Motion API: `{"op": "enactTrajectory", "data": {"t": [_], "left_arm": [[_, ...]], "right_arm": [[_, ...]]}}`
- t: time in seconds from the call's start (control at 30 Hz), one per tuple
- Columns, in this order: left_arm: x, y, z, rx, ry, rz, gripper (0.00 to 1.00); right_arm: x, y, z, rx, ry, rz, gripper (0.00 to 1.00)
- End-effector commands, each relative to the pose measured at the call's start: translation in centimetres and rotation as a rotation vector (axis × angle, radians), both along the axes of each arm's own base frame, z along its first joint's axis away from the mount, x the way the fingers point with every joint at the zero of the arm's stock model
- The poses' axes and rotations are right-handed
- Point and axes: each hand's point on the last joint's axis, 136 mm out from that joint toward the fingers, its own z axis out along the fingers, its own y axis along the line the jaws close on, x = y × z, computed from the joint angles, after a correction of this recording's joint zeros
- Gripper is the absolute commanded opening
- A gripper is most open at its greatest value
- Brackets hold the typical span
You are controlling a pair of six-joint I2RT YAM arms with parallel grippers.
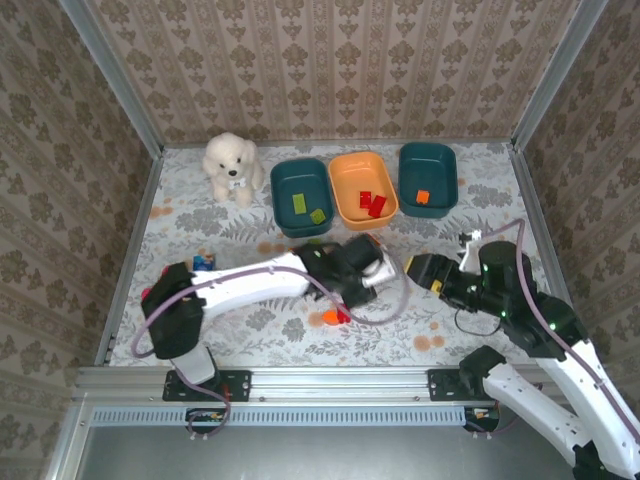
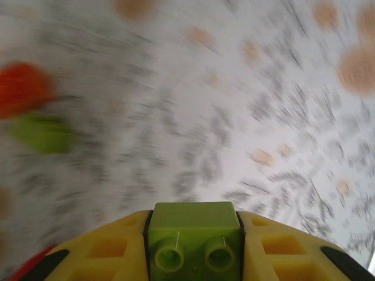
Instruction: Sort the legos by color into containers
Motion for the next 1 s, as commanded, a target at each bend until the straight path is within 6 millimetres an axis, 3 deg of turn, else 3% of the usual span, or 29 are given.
{"op": "enactTrajectory", "data": {"t": [0.0,0.27,0.37,0.47,0.63,0.83,0.97], "left_arm": [[5.0,3.0,2.8,-0.086,0.039,0.252,0.29],[18.2,8.6,2.6,-0.137,0.103,0.623,0.29],[22.4,11.2,0.5,-0.080,0.155,0.762,0.29],[25.0,13.2,-1.0,-0.016,0.203,0.864,0.28],[26.1,14.7,-2.8,0.076,0.252,0.955,0.27],[24.7,14.8,-5.6,0.158,0.320,1.012,0.28],[24.2,14.9,-6.8,0.182,0.356,1.035,0.36]], "right_arm": [[2.5,2.1,2.0,-0.004,-0.086,0.078,0.75],[9.5,6.9,3.1,-0.032,-0.098,0.191,0.74],[11.4,8.0,2.0,-0.060,-0.047,0.225,0.73],[12.6,8.6,1.3,-0.056,-0.020,0.242,0.73],[13.8,8.7,-0.2,-0.053,0.025,0.244,0.73],[14.6,8.2,-2.1,-0.069,0.088,0.230,0.73],[15.4,8.4,-3.6,-0.079,0.126,0.228,0.74]]}}
